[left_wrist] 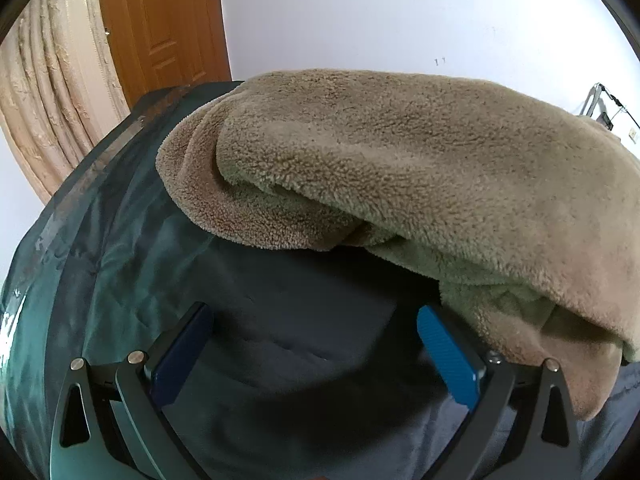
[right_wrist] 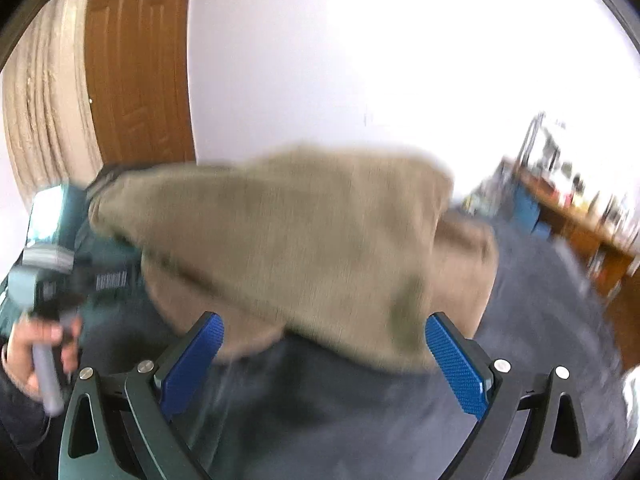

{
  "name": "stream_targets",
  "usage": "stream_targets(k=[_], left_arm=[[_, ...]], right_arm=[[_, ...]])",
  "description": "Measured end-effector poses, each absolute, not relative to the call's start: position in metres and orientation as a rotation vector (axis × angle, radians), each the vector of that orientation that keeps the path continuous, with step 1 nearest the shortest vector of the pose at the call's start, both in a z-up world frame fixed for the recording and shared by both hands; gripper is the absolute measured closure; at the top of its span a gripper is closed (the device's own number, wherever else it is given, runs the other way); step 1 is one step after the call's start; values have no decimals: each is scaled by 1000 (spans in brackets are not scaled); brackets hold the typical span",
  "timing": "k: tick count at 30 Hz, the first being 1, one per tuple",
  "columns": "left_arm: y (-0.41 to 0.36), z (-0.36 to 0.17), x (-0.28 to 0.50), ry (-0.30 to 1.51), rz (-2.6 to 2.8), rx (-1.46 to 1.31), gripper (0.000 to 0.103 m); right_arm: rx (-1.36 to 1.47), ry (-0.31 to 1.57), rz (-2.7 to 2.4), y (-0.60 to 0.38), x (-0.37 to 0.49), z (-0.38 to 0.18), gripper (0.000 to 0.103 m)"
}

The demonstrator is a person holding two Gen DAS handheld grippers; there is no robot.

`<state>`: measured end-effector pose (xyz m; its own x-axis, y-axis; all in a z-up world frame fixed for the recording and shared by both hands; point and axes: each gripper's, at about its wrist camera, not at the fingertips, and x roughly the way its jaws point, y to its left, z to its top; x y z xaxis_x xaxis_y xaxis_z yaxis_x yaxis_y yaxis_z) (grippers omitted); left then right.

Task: Fold towel
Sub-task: 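Close the right gripper on the blanket's edge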

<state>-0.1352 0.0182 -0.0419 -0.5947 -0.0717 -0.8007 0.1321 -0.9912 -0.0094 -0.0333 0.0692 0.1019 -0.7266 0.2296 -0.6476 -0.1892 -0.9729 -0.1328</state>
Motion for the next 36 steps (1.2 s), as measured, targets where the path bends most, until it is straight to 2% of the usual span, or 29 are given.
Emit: stream_targets(k=[4,8,17,21,25,27,29,30,32,36], left_arm=[[17,-42,-134,109,-2700,1348,1],[16,-41,-132,113,-2696,1344,1],[14,-39,-123,118,-2690,1339,1],[14,-38,-117,118,-2688,1338,1],[16,-36,-109,117,-2687,1336,1],[17,-34,-105,117,-2685,1335,1],[20,-33,-99,118,-2685,1333,1],[14,-35,-109,119,-2685,1333,1],[-3,-42,-143,123,-2683,1335,1],[0,-45,-154,128,-2681,1333,1]], right_arm=[[-879,-43,2768,84,-66,144,0],[-860,4,2800,87,-100,162,0],[-1124,92,2828,101,-185,118,0],[-1233,61,2800,99,-210,93,0],[-1306,-71,2756,90,-224,71,3],[-1310,-104,2741,90,-224,65,11],[-1298,-104,2737,95,-220,63,36],[-1288,-93,2752,100,-218,63,42],[-1257,-68,2771,107,-211,64,64],[-1190,-78,2843,112,-194,69,83]])
